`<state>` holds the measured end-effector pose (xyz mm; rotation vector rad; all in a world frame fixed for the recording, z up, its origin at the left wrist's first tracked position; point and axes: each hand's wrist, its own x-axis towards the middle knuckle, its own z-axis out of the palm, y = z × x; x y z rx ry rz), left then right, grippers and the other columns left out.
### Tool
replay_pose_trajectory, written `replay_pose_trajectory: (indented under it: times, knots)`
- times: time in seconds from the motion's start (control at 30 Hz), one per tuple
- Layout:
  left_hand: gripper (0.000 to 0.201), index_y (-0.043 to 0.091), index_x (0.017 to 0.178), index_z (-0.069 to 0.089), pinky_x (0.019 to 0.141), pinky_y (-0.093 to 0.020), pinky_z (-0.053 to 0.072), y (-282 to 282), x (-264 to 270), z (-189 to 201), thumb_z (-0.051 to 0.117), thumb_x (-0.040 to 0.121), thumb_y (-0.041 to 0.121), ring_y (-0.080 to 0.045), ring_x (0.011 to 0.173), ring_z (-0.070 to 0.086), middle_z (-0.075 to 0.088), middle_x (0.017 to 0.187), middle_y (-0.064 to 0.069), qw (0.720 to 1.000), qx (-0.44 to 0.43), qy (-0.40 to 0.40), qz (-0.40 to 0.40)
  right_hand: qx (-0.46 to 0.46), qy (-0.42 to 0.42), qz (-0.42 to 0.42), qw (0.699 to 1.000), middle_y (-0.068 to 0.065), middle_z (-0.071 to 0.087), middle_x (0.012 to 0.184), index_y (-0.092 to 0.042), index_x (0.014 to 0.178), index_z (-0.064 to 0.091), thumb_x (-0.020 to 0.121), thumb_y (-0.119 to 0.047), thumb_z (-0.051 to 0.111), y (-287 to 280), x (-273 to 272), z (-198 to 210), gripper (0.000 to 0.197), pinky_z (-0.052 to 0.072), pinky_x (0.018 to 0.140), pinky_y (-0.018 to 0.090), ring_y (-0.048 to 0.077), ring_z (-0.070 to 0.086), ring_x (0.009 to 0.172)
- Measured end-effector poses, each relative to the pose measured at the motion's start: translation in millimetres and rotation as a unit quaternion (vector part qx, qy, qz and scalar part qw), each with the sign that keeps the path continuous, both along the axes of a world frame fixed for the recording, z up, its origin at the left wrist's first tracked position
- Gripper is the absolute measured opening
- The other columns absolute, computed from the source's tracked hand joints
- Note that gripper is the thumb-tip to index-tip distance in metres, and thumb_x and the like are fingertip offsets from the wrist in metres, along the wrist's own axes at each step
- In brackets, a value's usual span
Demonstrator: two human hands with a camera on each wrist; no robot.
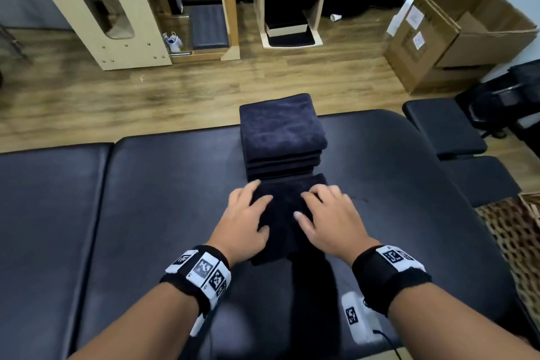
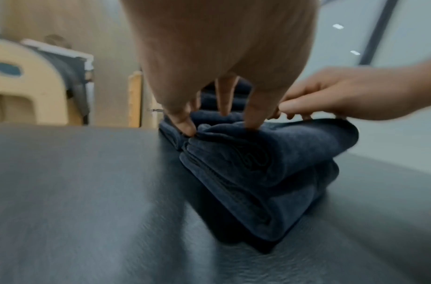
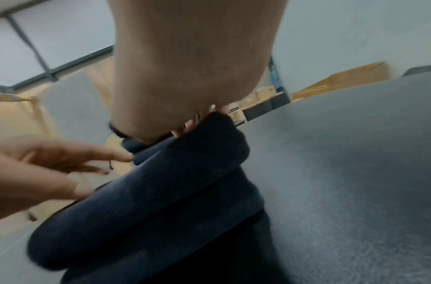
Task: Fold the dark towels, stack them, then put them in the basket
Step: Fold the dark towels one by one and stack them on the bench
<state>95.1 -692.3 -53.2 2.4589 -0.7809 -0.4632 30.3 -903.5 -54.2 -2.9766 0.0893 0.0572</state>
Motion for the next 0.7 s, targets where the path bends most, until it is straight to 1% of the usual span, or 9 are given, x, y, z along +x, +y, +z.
replay_pose_trajectory:
  times: [0.03,0.1,0.17,0.3,0.37,0.43,0.53,0.6,0.7]
  knots:
    - [0.071,0.019,0.153,0.034,0.121,-0.043,0.024,-2,1,0,0.063,0.089,0.033,-0.024,0.148,0.009,0.009,0.165,-0.002,0.999,0.027,0.0,-0.038,-0.011,0.036,0.012,0.999,0.009,0.049,0.144,-0.016,0.138,0.055,0.093,-0.061,0.04,1,-1,-3,0.065,0.047,0.097,0.045,0.032,0.047,0.129]
    - [0.089,0.019,0.159,0.016,0.123,-0.044,0.02,-6,4,-4,0.06,0.09,0.054,-0.02,0.153,-0.002,-0.003,0.168,0.003,0.991,0.108,0.05,-0.059,-0.009,0.113,0.019,0.993,0.012,0.017,0.166,-0.016,0.158,0.025,0.096,-0.066,0.031,-2,-3,-16,0.079,0.033,0.115,0.048,0.029,0.018,0.153]
    - [0.105,0.018,0.16,0.002,0.124,-0.043,0.018,-9,5,-9,0.061,0.086,0.063,-0.015,0.154,-0.009,-0.015,0.166,0.008,0.982,0.155,0.09,-0.056,-0.004,0.158,0.01,0.987,0.009,-0.006,0.169,-0.019,0.161,0.002,0.097,-0.068,0.026,-4,-4,-26,0.084,0.021,0.122,0.052,0.025,-0.005,0.156]
    - [0.115,0.018,0.159,-0.006,0.123,-0.045,0.02,-9,3,-16,0.066,0.082,0.063,-0.013,0.153,-0.011,-0.022,0.164,0.01,0.978,0.179,0.098,-0.034,-0.006,0.193,0.005,0.981,0.006,-0.015,0.168,-0.022,0.161,-0.006,0.096,-0.07,0.027,-3,3,-26,0.087,0.015,0.121,0.06,0.022,-0.012,0.156]
    - [0.113,0.017,0.159,0.001,0.122,-0.047,0.023,-5,6,-11,0.068,0.08,0.062,-0.019,0.154,-0.001,-0.014,0.166,0.006,0.976,0.18,0.119,-0.014,-0.014,0.212,-0.003,0.977,0.007,-0.011,0.169,-0.021,0.161,-0.002,0.096,-0.069,0.032,-1,9,-20,0.088,0.013,0.12,0.061,0.023,-0.009,0.156]
    - [0.088,0.015,0.152,0.029,0.116,-0.044,0.033,3,9,-3,0.067,0.084,0.056,-0.026,0.148,0.025,0.015,0.165,0.0,0.977,0.167,0.13,-0.005,-0.025,0.213,-0.015,0.977,0.011,0.003,0.169,-0.019,0.16,0.01,0.095,-0.065,0.042,3,14,-11,0.085,0.015,0.119,0.06,0.027,0.002,0.156]
    - [0.044,0.019,0.126,0.056,0.098,-0.038,0.048,32,5,10,0.061,0.091,0.045,-0.028,0.119,0.058,0.061,0.127,-0.005,0.98,0.16,0.117,0.017,-0.038,0.153,0.013,0.987,0.012,0.042,0.148,-0.016,0.142,0.043,0.092,-0.049,0.056,19,18,3,0.061,0.029,0.116,0.053,0.033,0.037,0.14]
    - [0.042,0.021,0.125,0.058,0.096,-0.037,0.05,58,-4,16,0.06,0.091,0.045,-0.028,0.113,0.061,0.067,0.118,-0.005,0.976,0.169,0.13,0.049,0.005,0.132,0.067,0.989,0.008,0.053,0.131,-0.015,0.131,0.055,0.093,-0.044,0.057,37,21,7,0.048,0.039,0.109,0.047,0.032,0.049,0.127]
    - [0.037,0.017,0.123,0.063,0.092,-0.023,0.045,98,-25,24,0.063,0.093,0.039,-0.022,0.11,0.063,0.07,0.116,-0.002,0.971,0.137,0.161,0.108,0.109,0.151,0.116,0.976,0.005,0.057,0.126,-0.014,0.126,0.061,0.095,-0.044,0.056,72,18,11,0.044,0.046,0.103,0.043,0.029,0.052,0.124]
